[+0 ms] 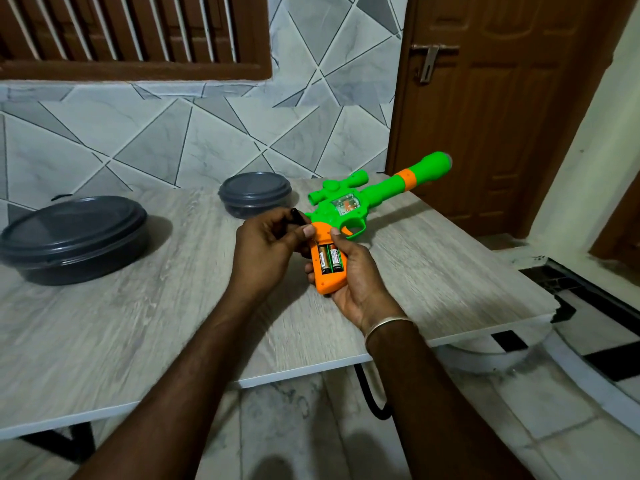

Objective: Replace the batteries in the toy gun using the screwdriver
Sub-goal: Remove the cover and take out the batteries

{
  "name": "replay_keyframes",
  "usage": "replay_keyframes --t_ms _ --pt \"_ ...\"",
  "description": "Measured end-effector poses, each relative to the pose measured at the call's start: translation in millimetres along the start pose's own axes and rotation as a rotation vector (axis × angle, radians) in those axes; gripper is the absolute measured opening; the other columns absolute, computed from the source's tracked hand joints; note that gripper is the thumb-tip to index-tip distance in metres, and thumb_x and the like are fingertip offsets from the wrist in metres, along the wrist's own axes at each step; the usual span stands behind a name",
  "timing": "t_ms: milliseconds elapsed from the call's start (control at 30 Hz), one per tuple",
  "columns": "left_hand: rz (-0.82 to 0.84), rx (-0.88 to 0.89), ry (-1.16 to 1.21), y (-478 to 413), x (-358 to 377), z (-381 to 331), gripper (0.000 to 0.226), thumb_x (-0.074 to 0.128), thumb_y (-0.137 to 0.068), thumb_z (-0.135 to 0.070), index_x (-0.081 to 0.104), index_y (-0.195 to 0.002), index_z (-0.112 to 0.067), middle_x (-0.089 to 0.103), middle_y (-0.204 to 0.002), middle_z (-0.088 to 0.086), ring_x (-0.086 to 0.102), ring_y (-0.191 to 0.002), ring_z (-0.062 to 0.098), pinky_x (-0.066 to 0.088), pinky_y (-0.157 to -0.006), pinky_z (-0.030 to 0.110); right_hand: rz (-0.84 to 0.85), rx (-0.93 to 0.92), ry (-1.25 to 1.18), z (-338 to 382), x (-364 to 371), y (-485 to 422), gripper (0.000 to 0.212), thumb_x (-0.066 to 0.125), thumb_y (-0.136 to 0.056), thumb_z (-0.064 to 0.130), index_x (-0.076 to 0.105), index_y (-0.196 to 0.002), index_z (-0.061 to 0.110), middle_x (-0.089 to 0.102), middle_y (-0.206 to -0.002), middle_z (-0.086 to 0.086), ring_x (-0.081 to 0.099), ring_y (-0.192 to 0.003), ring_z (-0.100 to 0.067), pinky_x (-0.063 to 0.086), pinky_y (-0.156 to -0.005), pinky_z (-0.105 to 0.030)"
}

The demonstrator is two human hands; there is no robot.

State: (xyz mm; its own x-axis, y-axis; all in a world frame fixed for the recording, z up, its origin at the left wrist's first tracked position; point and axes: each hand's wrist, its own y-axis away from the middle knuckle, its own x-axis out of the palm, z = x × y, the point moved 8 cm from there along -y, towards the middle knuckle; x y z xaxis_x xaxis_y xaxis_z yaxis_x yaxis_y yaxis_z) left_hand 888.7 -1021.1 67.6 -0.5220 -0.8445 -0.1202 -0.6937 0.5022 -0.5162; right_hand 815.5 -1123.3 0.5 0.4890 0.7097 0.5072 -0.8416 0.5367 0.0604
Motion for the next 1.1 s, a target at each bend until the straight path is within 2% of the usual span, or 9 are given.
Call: replay_keyframes --t_ms 67,200,367,600,733,867,900,1000,1100 --pt "0.008 -0.044 0.026 -3.0 0.8 0.5 0.011 0.068 -0.091 0.0 0.069 -0.097 0.009 0.071 -0.078 0.024 0.069 -0.066 0.029 0.06 -0.066 0.033 0.004 -0.005 0.002 0.6 -0.8 0.2 0.034 0.047 -0.1 0.035 0.064 -0.102 0.006 0.066 -0.078 -0.013 0.062 -0.054 -0.019 0.048 -0.053 -0.027" --pt "0.019 -0.239 0.159 -7.9 1.5 10.9 0.009 0.062 -0.094 0.001 0.068 -0.089 0.005 0.068 -0.066 0.01 0.065 -0.055 0.016 0.058 -0.058 0.024 0.023 0.005 0.003 0.0 0.1 0.5 0.038 0.047 -0.1 0.036 0.065 -0.104 0.003 0.068 -0.077 -0.01 0.062 -0.055 -0.019 0.05 -0.05 -0.025" --pt "0.05 -0.401 0.297 -7.3 2.5 28.7 0.013 0.062 -0.095 -0.003 0.067 -0.083 0.0 0.068 -0.067 0.01 0.063 -0.057 0.015 0.055 -0.058 0.023 0.014 0.0 0.036 0.8 0.7 2.3 0.035 0.048 -0.1 0.035 0.066 -0.098 0.005 0.066 -0.073 -0.011 0.062 -0.054 -0.019 0.05 -0.049 -0.025" --pt "0.015 -0.389 0.392 -5.0 4.8 27.0 0.014 0.063 -0.094 -0.003 0.066 -0.08 -0.004 0.068 -0.071 0.012 0.066 -0.062 0.017 0.055 -0.057 0.023 0.016 0.003 -0.022 2.0 2.7 1.6 0.034 0.044 -0.101 0.033 0.064 -0.099 0.006 0.065 -0.066 -0.009 0.061 -0.05 -0.018 0.049 -0.046 -0.023" --pt "-0.003 -0.367 0.398 -2.2 5.1 24.4 0.012 0.064 -0.094 -0.005 0.065 -0.083 -0.005 0.071 -0.077 0.014 0.068 -0.07 0.022 0.059 -0.064 0.027 0.005 0.005 -0.065 1.5 3.3 0.6 0.026 0.05 -0.099 0.028 0.064 -0.097 0.006 0.064 -0.074 -0.009 0.06 -0.051 -0.017 0.048 -0.045 -0.022" --pt "-0.111 -0.327 0.454 -1.9 -4.8 21.4 0.005 0.06 -0.096 -0.003 0.064 -0.095 -0.001 0.069 -0.083 0.018 0.069 -0.075 0.027 0.061 -0.07 0.032 0.0 0.019 -0.089 -0.8 1.9 -0.9 0.027 0.052 -0.098 0.027 0.062 -0.102 0.002 0.064 -0.083 -0.012 0.06 -0.056 -0.019 0.049 -0.046 -0.024" --pt "-0.134 -0.304 0.426 -1.4 -7.2 18.0 0.006 0.059 -0.097 -0.002 0.063 -0.102 -0.002 0.069 -0.082 0.017 0.069 -0.073 0.027 0.06 -0.069 0.032 -0.005 0.018 -0.089 -1.1 1.1 -2.0 0.028 0.052 -0.098 0.028 0.062 -0.105 0.002 0.065 -0.084 -0.013 0.06 -0.057 -0.019 0.049 -0.047 -0.024" --pt "-0.175 -0.196 0.13 2.1 -13.8 8.4 0.034 0.063 -0.095 -0.002 0.048 -0.124 -0.012 0.069 -0.075 0.008 0.069 -0.065 0.023 0.06 -0.06 0.033 -0.018 0.001 -0.083 -1.2 -0.8 -4.3 0.026 0.051 -0.099 0.027 0.061 -0.106 0.004 0.066 -0.084 -0.013 0.062 -0.054 -0.018 0.05 -0.047 -0.023" --pt "-0.118 -0.042 -0.232 4.7 -9.8 -3.0 0.041 0.067 -0.093 -0.01 0.045 -0.126 -0.02 0.069 -0.068 0.002 0.068 -0.057 0.017 0.058 -0.061 0.036 -0.014 -0.01 -0.088 0.0 -0.7 -3.2 0.027 0.05 -0.099 0.027 0.06 -0.107 0.003 0.064 -0.083 -0.014 0.06 -0.053 -0.018 0.049 -0.046 -0.023"
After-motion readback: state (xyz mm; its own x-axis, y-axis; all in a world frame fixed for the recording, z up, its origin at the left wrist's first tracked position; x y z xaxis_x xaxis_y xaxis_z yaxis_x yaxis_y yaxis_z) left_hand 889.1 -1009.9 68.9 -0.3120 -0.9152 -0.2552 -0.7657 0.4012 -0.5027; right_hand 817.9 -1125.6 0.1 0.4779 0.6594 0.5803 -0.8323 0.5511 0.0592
